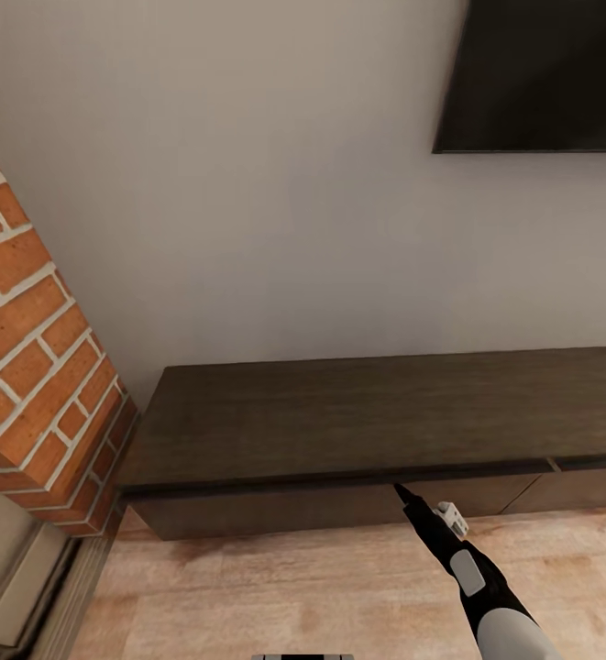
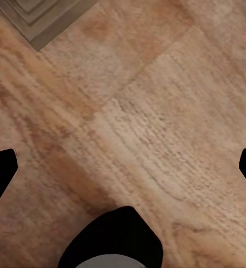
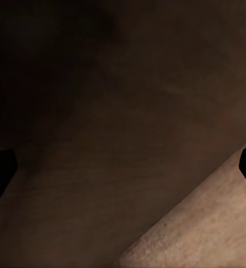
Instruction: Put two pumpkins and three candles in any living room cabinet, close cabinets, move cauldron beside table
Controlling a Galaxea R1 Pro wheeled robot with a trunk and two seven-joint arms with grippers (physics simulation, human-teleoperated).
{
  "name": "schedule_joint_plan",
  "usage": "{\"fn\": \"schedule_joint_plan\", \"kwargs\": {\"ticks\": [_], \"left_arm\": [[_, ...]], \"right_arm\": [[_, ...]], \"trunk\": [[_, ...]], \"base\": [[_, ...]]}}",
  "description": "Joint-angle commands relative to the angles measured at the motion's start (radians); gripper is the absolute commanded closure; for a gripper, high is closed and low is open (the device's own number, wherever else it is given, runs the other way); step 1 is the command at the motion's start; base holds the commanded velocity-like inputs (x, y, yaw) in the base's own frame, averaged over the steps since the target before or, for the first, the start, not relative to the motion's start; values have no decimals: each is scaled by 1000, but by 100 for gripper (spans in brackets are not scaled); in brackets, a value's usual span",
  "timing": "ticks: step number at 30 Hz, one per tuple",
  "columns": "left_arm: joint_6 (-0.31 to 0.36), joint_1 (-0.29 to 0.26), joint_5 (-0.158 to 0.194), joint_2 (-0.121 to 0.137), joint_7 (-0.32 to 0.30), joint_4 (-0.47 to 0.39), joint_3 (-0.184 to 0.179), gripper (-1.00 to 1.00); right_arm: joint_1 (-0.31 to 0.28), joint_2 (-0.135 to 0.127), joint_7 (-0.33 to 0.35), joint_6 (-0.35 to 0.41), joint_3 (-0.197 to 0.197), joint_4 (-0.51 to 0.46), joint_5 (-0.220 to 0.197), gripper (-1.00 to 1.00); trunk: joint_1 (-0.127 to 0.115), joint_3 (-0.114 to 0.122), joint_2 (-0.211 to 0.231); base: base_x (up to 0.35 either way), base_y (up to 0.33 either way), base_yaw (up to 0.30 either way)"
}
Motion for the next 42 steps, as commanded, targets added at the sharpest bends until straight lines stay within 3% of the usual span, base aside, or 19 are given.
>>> {"fn": "schedule_joint_plan", "kwargs": {"ticks": [1,12,14,18,19,22,23,29,42], "left_arm": [[5,0,6,0,4,-2,0,-100],[5,0,6,0,4,-1,0,-100],[5,0,6,0,4,-1,0,-100],[5,0,7,0,4,-3,0,-100],[4,0,7,-1,3,-7,0,-100],[4,0,7,-1,2,-11,1,-100],[4,1,8,-2,1,-17,1,-100],[8,19,15,32,35,12,24,-100],[8,19,15,32,44,12,26,-100]], "right_arm": [[-4,1,7,11,-11,-4,-22,-100],[-4,8,6,10,-7,-4,-15,-100],[-5,16,6,10,16,-5,-11,-100],[-6,36,10,11,175,-13,14,-100],[-5,40,8,11,288,-33,27,-100],[0,42,8,17,469,-86,36,-100],[4,43,8,21,575,-135,37,-100],[19,49,16,47,564,-134,25,-100],[19,49,16,47,564,-134,25,-100]], "trunk": [[0,0,0],[0,0,0],[0,0,0],[0,0,0],[0,0,0],[0,0,0],[0,0,0],[0,0,0],[0,0,0]], "base": [[-64,0,0],[-266,0,0],[-337,0,0],[-342,0,0],[-343,0,0],[-344,0,0],[-344,0,0],[0,0,0],[0,0,0]]}}
